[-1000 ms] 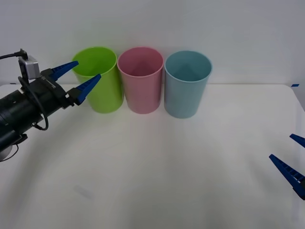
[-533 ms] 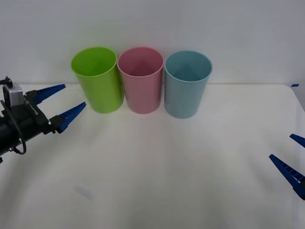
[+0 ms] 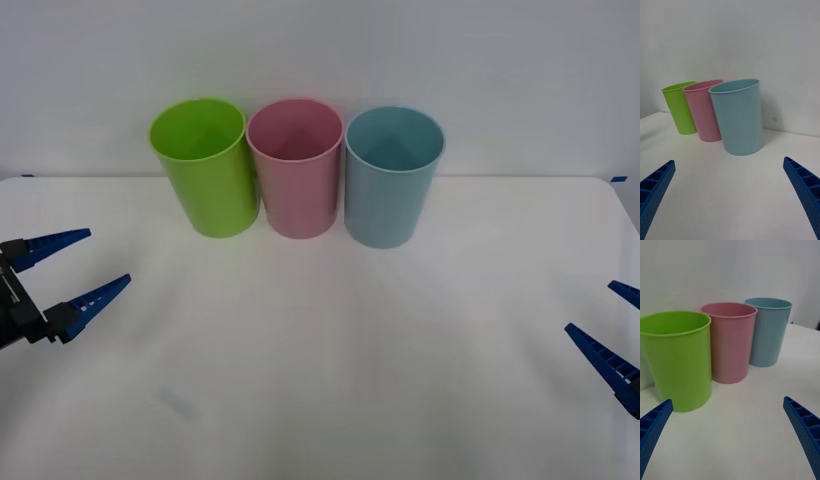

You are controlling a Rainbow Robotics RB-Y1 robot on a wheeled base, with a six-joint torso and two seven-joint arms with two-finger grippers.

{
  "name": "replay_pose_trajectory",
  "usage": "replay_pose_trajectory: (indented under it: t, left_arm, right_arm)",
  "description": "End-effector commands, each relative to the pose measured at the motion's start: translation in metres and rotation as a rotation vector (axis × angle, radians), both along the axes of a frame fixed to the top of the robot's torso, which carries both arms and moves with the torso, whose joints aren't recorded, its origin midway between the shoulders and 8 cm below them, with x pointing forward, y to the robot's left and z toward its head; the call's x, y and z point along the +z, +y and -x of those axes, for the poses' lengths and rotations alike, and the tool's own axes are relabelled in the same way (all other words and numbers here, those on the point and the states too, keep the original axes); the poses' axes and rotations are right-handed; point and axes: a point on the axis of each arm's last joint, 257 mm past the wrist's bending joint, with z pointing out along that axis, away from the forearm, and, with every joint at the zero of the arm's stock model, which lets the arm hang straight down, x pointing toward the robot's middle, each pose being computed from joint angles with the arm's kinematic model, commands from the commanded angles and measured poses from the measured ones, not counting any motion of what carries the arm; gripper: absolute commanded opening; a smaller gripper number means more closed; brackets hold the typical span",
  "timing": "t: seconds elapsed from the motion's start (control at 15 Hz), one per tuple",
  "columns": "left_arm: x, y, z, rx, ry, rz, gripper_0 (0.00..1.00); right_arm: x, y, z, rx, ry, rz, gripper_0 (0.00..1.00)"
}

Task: Grasp the object on the table and drop it into the matching bin: aluminum can to the light blue bin, PET bottle to the pink bin.

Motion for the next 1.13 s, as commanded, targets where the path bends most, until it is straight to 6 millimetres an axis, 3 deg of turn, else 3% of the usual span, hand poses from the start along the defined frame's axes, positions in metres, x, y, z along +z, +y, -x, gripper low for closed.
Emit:
replay_pose_trajectory:
  t: [0.07,0.4,1.13]
  left_arm:
    - [-0.010,0.025,0.017,0.011,0.023,-0.008,1.00]
    - [-0.034,0.059,0.027,0.056,0.044,-0.033,1.00]
    - [-0.032,0.056,0.036,0.039,0.060,0.012,1.00]
  right_arm:
    - [0.000,0.000,0.000,0.000,0.000,0.000,1.00]
    - [0.000,0.000,0.000,0.000,0.000,0.000,1.00]
    - [0.000,0.000,0.000,0.000,0.000,0.000,1.00]
